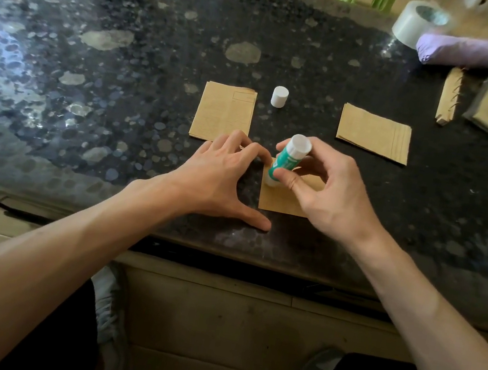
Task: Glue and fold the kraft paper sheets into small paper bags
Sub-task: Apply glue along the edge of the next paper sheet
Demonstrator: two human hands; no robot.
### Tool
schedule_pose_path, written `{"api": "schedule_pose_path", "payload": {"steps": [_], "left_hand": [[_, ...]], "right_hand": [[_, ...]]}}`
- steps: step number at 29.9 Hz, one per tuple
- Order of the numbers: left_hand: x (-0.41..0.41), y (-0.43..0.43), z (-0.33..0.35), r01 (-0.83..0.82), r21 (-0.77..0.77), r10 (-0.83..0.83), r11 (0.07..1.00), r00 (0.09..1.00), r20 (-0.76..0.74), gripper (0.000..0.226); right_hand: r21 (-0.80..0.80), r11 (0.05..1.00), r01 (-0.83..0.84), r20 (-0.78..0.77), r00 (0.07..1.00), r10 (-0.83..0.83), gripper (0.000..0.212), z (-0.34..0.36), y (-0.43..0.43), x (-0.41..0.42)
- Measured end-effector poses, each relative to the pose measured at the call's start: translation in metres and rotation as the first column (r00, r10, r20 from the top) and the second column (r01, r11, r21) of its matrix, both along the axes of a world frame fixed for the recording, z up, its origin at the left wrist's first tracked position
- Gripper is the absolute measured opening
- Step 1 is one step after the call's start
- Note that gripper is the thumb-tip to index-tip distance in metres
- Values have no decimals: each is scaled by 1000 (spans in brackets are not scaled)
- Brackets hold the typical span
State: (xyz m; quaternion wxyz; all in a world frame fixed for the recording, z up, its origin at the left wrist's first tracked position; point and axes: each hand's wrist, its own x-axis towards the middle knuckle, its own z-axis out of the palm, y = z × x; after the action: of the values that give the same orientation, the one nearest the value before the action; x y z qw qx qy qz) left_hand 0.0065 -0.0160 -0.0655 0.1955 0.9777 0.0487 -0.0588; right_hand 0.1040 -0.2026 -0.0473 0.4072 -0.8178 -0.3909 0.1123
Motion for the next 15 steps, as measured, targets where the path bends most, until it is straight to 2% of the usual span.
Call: {"api": "schedule_pose_path", "payload": {"steps": [4,9,15], "left_hand": [[0,0,1,-6,1,6,1000,1000,-1,112],[1,-1,2,-2,5,2,1000,1000,-20,111],[0,-1,1,-5,3,5,1000,1000,-7,112]], "right_hand": [[-53,998,-20,41,999,22,28,-1,7,-1],[-24,999,38,124,992,-35,41,-6,10,0],[-24,999,33,65,997,-31,34,-4,3,1]]}}
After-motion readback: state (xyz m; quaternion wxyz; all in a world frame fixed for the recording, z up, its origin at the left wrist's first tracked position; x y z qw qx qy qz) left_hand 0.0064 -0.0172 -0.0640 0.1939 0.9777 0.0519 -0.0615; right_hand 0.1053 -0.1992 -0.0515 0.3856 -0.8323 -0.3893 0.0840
